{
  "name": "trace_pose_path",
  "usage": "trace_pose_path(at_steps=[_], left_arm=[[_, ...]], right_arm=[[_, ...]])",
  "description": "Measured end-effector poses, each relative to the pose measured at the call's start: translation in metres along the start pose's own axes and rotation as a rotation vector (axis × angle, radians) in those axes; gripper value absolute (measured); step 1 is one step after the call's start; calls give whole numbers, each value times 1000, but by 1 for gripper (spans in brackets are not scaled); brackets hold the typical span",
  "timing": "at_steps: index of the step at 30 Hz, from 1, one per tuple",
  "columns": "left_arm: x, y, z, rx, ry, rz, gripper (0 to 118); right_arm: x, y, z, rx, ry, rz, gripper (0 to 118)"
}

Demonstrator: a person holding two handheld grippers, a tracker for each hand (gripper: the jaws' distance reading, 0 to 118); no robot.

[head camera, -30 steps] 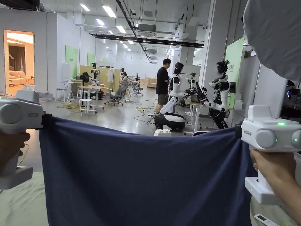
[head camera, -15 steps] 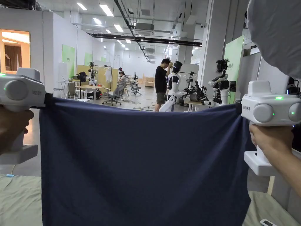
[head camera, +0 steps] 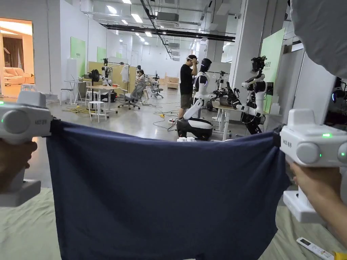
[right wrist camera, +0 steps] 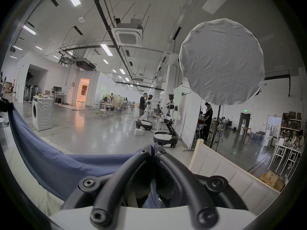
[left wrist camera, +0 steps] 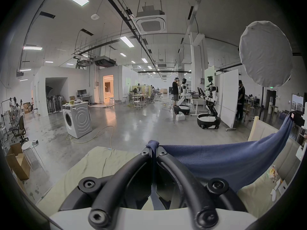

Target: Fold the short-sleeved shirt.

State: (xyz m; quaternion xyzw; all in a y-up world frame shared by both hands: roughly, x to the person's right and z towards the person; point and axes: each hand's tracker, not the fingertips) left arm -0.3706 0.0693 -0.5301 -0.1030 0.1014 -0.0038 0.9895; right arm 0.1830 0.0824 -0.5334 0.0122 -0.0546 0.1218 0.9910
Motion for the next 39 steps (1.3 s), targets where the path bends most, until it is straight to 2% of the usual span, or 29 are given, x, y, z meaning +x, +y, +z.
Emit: trace_pose_path(at_steps=[4,7,21,22,30,33,36,39], left_arm=[[-9,-43,22,-25,-18,5,3],[-14,-77,48,-39,-26,0,3],[-51,-224,204,-87,-54,60,3],[-52,-233,212,-91,-52,61,3],[-80,-343,268,-277,-44,109,3],[-86,-381,280,-379,-45,117,3],[-78,-406,290,-479,-41,67,3],[-75,-426,288,-565,-41,67,3]], right_arm=[[0,-34,29,-44,17,-14,3],[1,-62,52,-49,30,15,3],[-2,-164,245,-133,78,47,3],[-2,-174,258,-172,86,28,3],[-15,-255,351,-382,126,103,3],[-18,-288,372,-507,147,72,3],[-24,-316,384,-600,174,82,3],[-29,-341,386,-714,176,127,3]])
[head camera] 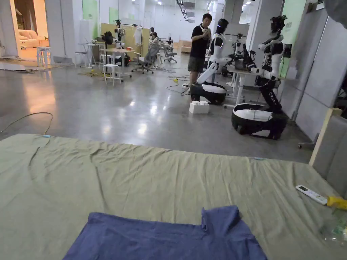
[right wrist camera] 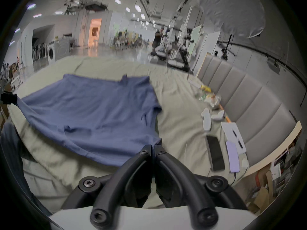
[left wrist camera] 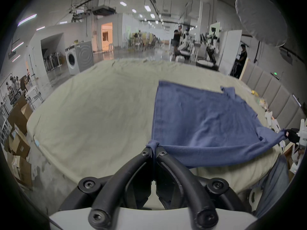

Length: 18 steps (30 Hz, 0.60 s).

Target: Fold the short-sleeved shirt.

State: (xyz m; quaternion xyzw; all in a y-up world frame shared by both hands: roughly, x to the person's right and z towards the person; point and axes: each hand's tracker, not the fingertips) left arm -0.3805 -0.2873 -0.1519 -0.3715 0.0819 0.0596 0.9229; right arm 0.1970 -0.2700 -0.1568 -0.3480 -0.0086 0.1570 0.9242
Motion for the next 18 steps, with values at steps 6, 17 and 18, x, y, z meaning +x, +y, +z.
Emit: trace_pose_path(at_steps=[6,17,18], left_arm=[[11,-3,-21,-139,41,-63,4],[23,-7,-33,-259,118,-155,42],[24,-4,-31,-230,118,-140,49]], right_arm=[[-6,-17,-37,-183,14,12,3],[-21,-7,-50,-247,3,-4,63],[-20,-3,-47,-232,0,-22,66]])
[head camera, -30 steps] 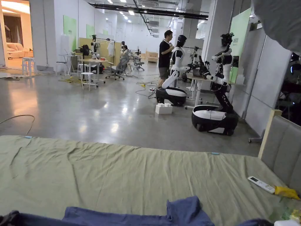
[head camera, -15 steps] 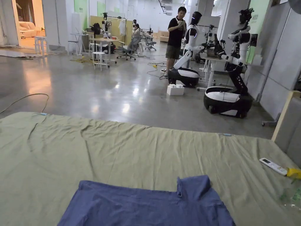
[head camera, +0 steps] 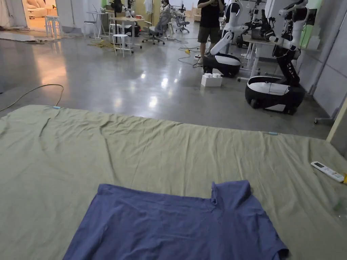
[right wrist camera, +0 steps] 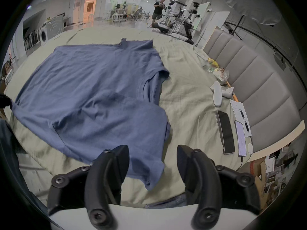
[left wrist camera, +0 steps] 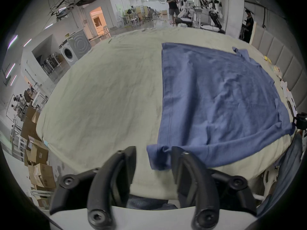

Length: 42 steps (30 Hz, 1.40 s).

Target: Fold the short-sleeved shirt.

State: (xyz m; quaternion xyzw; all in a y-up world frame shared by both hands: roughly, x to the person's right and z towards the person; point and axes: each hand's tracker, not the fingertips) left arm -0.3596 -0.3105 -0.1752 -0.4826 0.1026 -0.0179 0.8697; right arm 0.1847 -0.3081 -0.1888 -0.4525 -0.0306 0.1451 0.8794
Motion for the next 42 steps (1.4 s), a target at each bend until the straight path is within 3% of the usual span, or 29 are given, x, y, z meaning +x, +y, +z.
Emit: trace_pose_path(at_steps=[2,8,13,16,17,18,21,35,42], left_arm=[[0,6,5,50,-6,20,52],[26,41,31,304,-18,75,51],[55,74,69,559,-56,135,48],[62,92,77,691,-47,124,28],[67,97,83,732,-32,115,18],[70,101,83,764,-23,111,16],[79,108,94,838,-56,113,7],[79,109,87,809,-91,125,3],[42,92,74,608,-94,83,3]], right_arm=[[-1,8,4,54,-13,-36,74],[-9,52,31,367,33,-176,74],[-24,89,55,641,4,-223,71],[-31,109,67,737,11,-256,44],[-34,115,70,771,13,-265,29],[-35,120,74,803,19,-262,18],[-41,130,82,870,1,-263,6],[-53,139,86,935,-11,-204,2],[-50,137,82,915,-7,-186,2]])
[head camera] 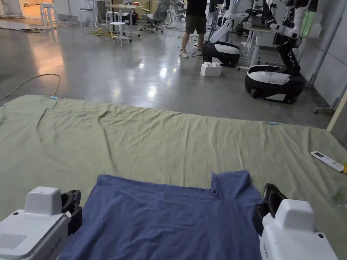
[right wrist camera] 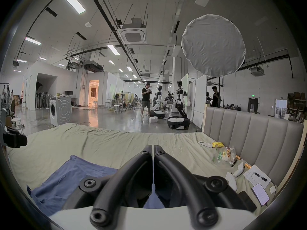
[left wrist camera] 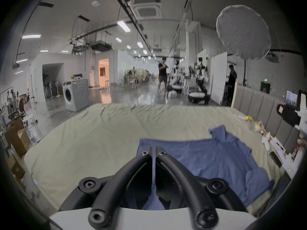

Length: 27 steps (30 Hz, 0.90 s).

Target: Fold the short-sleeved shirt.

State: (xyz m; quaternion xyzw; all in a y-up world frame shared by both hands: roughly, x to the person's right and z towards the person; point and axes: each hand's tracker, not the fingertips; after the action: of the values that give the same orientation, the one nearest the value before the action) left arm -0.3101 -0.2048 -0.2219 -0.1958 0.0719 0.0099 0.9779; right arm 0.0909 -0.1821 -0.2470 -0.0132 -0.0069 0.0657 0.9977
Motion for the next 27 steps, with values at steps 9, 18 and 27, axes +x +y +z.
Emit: trace_pose_path(at_steps=[9,18,27], left_arm=[[-50,-52,0,-455,20,33,14],[-65,-105,-32,-717,82,117,65],[-47,-115,-45,-801,129,106,59]], right_arm=[[-3,-18,-5,-71,29,3,2],[-12,-34,-8,-142,71,17,2],[-7,-47,-8,-182,66,22,2]])
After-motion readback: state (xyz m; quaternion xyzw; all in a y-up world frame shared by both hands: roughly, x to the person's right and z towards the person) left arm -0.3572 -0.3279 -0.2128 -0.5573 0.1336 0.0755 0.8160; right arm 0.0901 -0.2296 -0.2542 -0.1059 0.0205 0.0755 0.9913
